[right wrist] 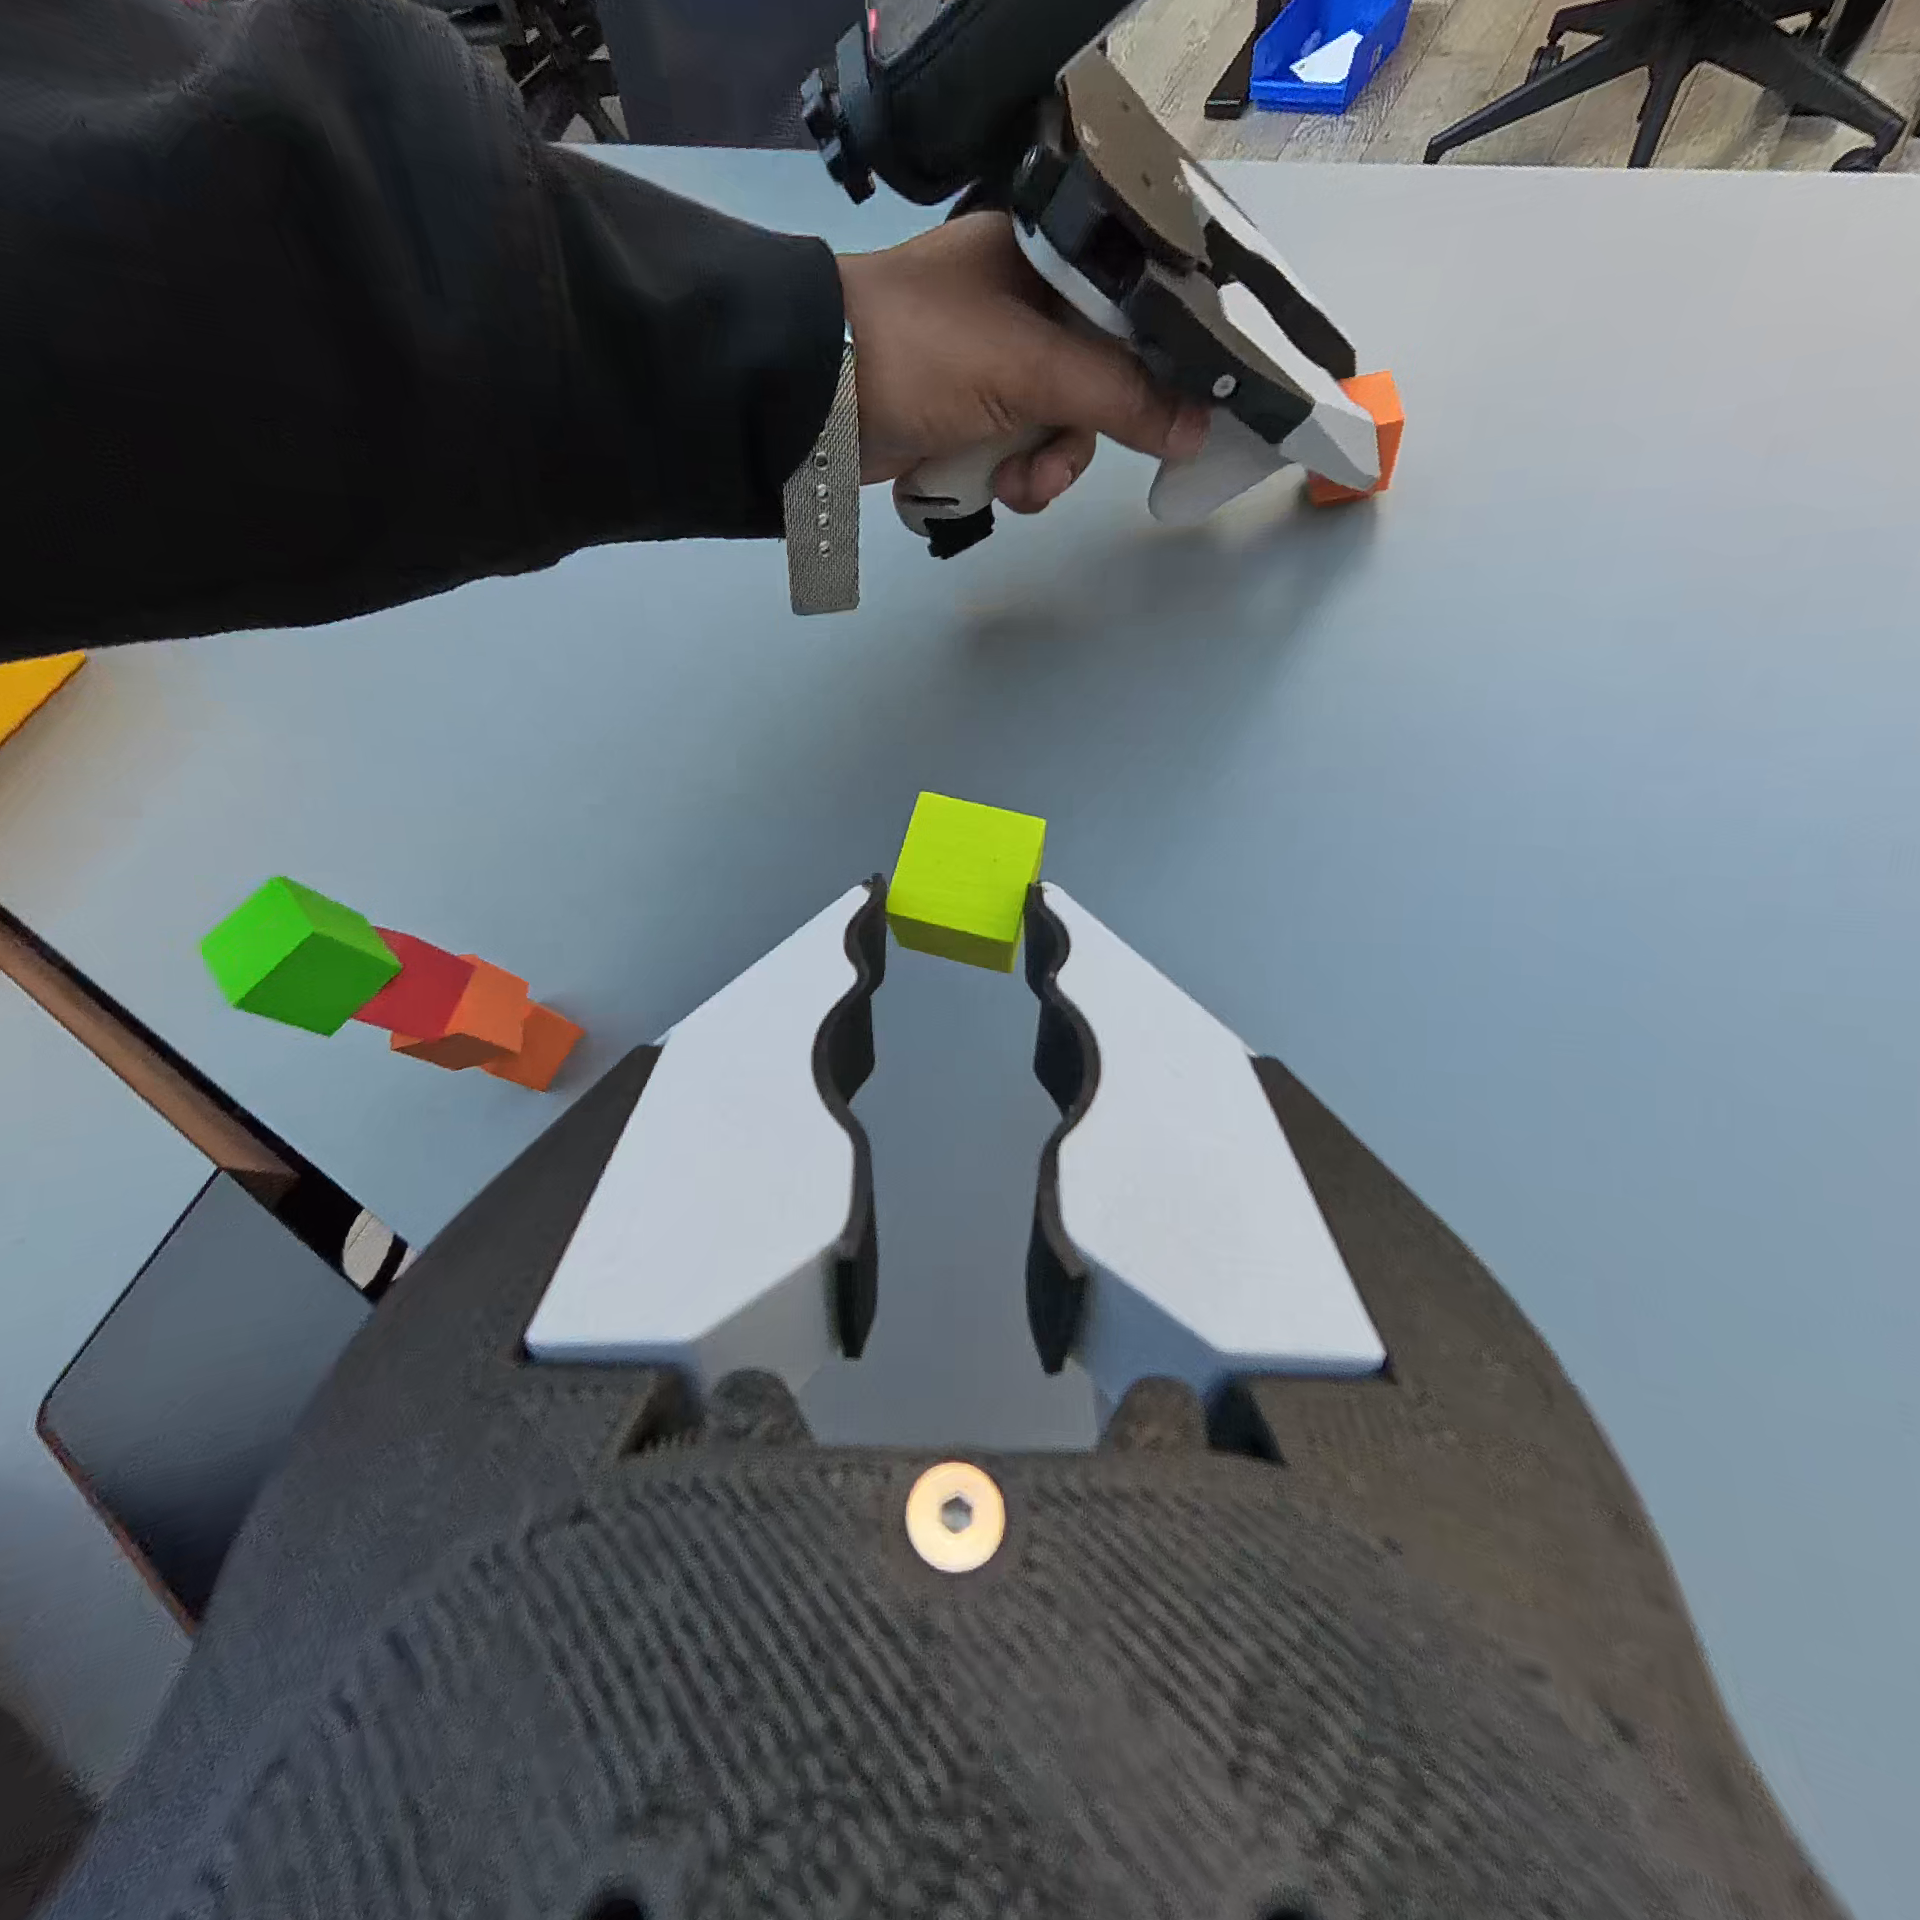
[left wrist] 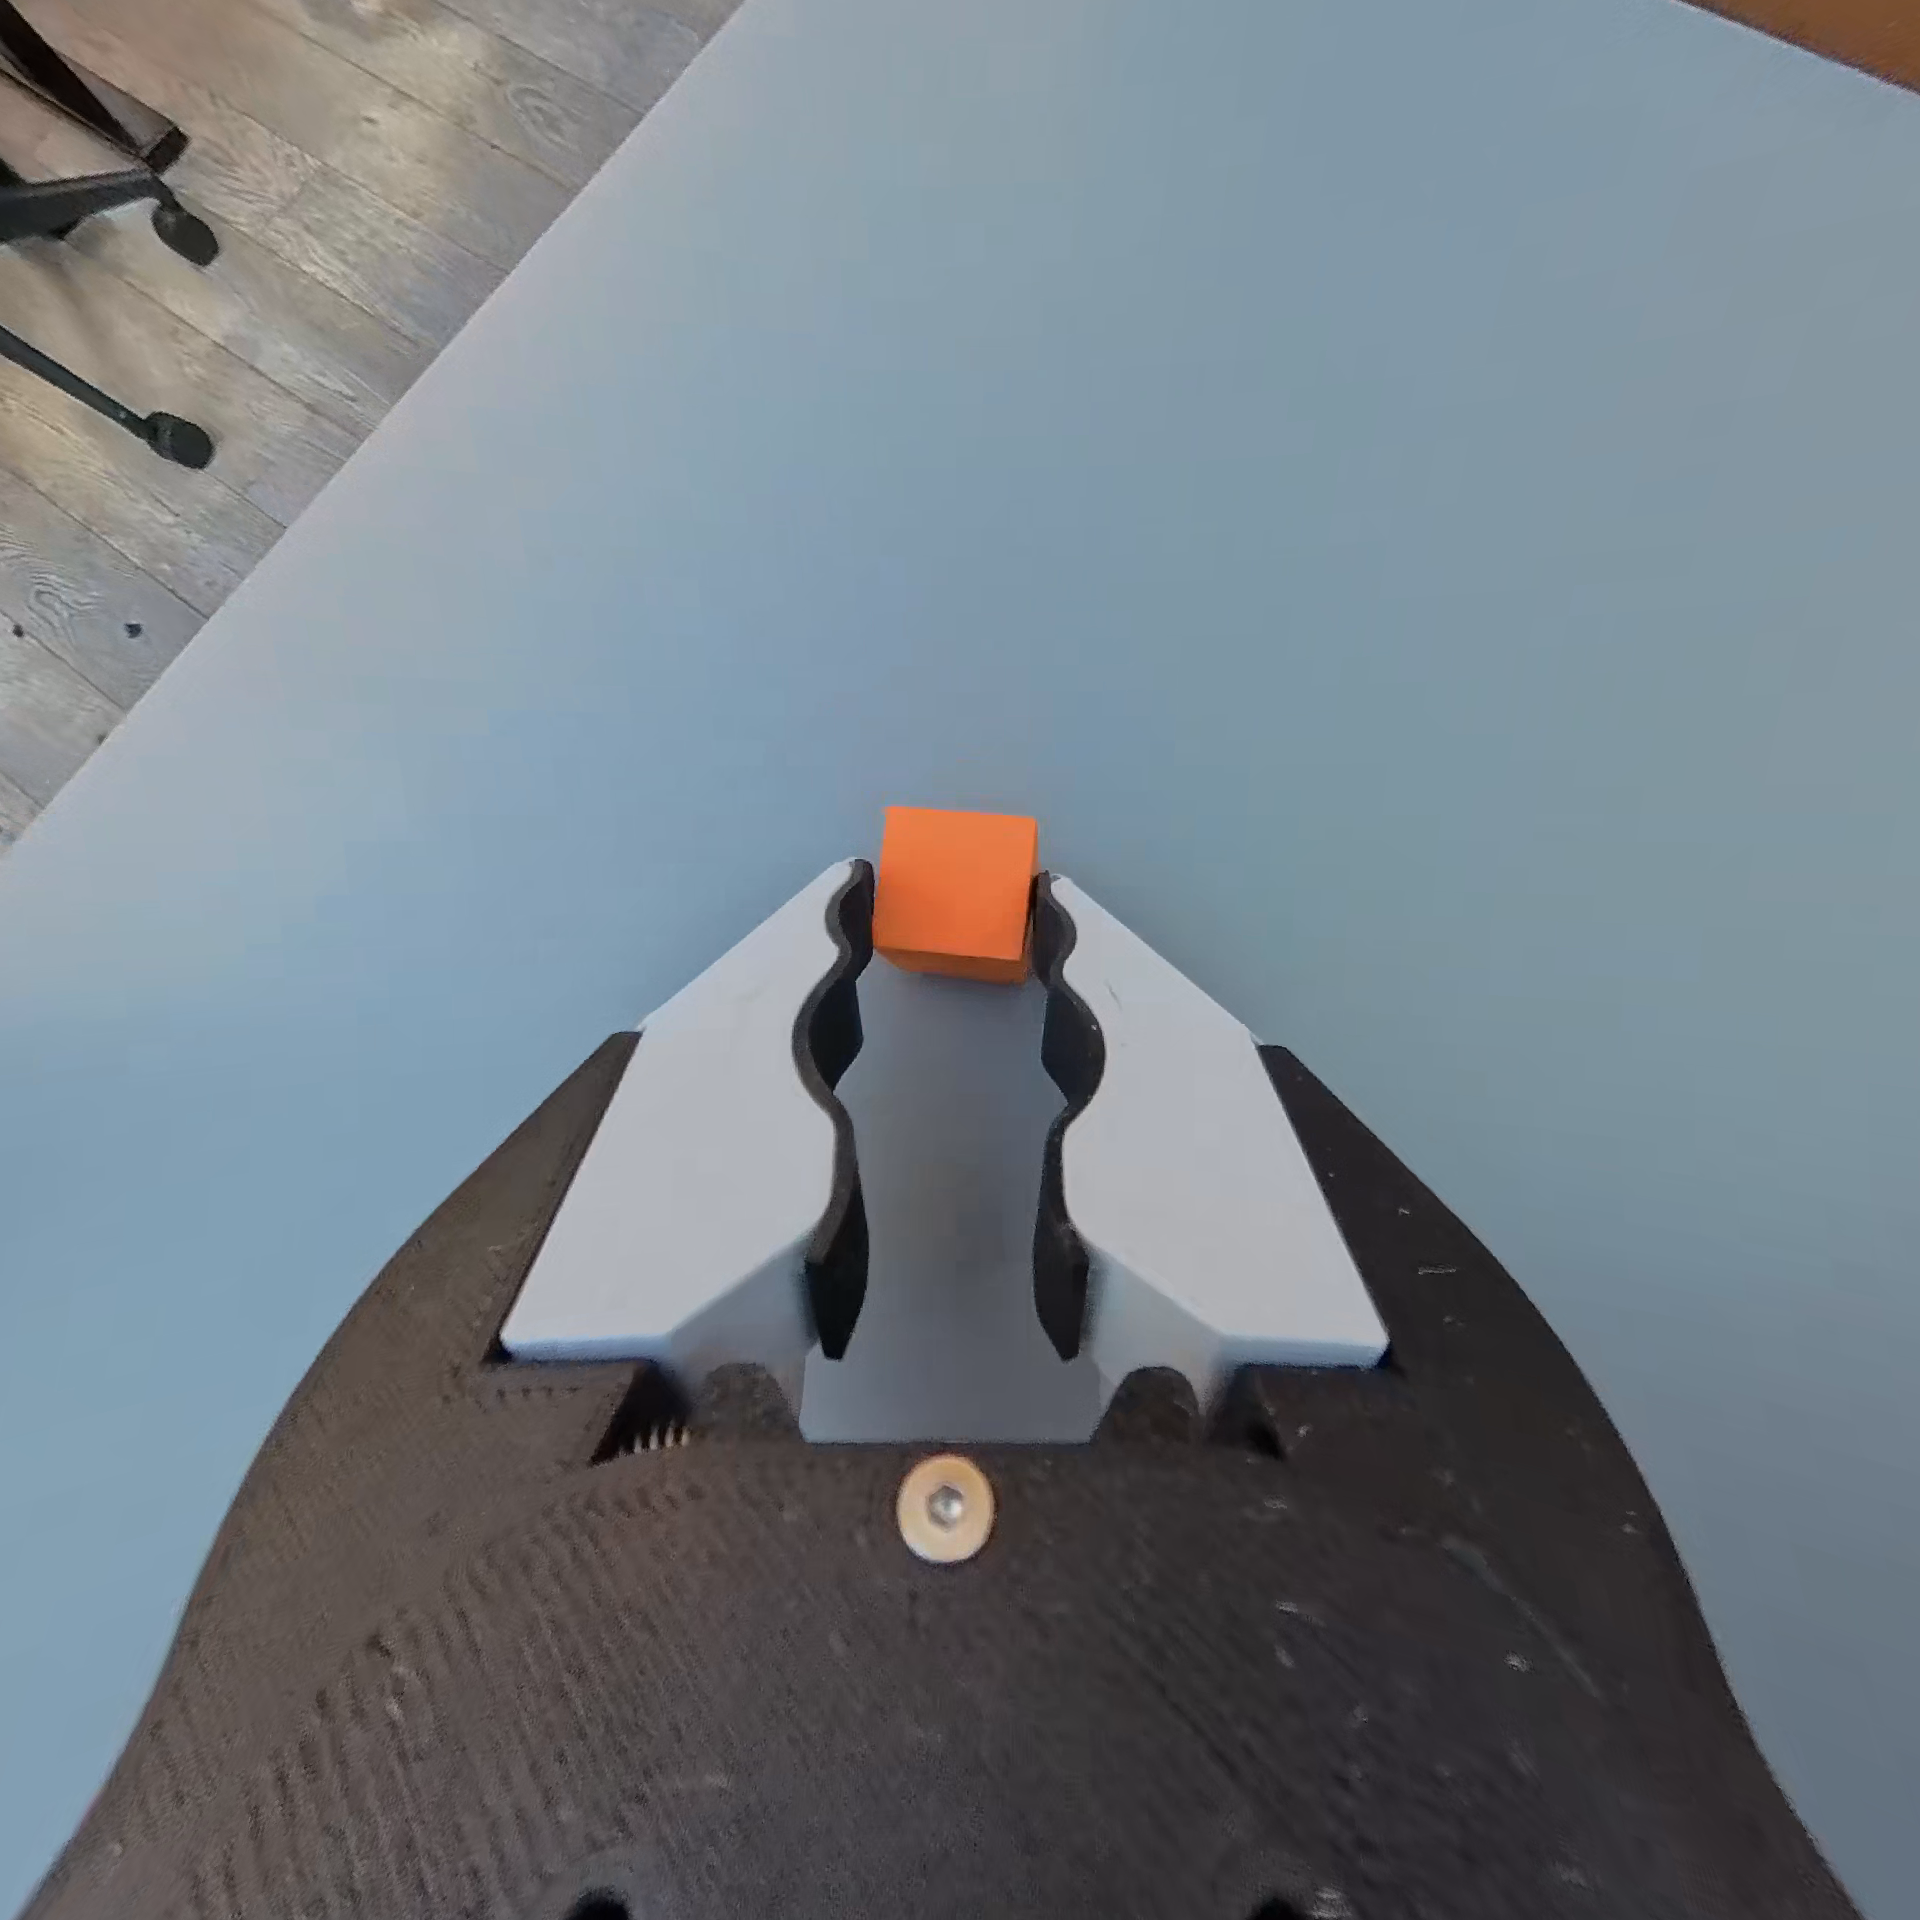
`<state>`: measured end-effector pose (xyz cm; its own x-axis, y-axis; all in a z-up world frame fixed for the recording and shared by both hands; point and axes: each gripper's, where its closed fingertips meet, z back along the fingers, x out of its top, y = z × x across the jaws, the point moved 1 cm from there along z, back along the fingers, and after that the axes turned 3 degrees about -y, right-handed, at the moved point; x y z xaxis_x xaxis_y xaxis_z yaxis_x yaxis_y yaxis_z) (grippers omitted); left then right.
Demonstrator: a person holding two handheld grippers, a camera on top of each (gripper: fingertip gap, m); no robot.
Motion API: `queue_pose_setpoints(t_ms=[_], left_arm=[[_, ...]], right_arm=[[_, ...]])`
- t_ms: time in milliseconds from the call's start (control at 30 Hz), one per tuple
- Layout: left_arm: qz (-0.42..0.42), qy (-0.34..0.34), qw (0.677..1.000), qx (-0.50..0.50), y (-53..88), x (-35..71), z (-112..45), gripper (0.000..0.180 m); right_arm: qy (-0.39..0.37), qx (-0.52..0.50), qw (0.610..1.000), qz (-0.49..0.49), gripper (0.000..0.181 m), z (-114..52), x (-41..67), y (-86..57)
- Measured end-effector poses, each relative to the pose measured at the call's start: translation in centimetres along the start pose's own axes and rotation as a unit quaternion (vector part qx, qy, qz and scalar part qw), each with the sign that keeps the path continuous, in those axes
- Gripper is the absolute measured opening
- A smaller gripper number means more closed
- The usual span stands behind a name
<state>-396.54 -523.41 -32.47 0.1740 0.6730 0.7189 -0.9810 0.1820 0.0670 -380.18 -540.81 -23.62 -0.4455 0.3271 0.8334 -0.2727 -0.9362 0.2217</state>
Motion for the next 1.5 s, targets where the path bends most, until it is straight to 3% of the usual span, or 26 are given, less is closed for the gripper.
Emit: queue_pose_setpoints(t_ms=[167,267,467,700,867,1067,1333,1500], left_arm=[[0.019,-0.065,0.998,-0.004,-0.4,1.9,7.6,0.027],[0.023,-0.097,0.995,0.007,-1.2,0.3,15.5,0.027],[0.040,-0.086,0.995,0.020,-6.8,-8.1,29.0,0.027],[0.109,-0.080,0.991,0.014,-11.3,-12.7,35.5,0.027],[0.100,-0.092,0.990,-0.023,-13.4,-11.9,35.6,0.027],[0.089,-0.094,0.989,-0.069,-15.5,-10.4,34.5,0.028],[0.058,-0.038,0.996,-0.049,-16.0,-13.4,31.0,0.032],[0.071,-0.074,0.994,-0.048,-15.9,-12.9,33.1,0.047]], right_arm=[[0.003,0.024,0.999,0.030,0.025,1.4,-0.2,2.9],[0.015,0.092,0.995,0.043,0.025,1.7,-0.5,6.6],[0.000,0.178,0.980,0.088,0.025,2.0,0.6,14.3],[0.039,0.154,0.976,0.150,0.025,-0.4,-0.8,17.4],[0.055,0.148,0.976,0.149,0.026,-0.9,-1.9,17.9],[0.034,0.101,0.985,0.133,0.059,0.2,-1.6,16.5],[0.058,0.071,0.991,0.096,0.058,2.4,-4.2,14.8],[0.081,0.093,0.988,0.088,0.048,2.5,-6.5,16.1]])
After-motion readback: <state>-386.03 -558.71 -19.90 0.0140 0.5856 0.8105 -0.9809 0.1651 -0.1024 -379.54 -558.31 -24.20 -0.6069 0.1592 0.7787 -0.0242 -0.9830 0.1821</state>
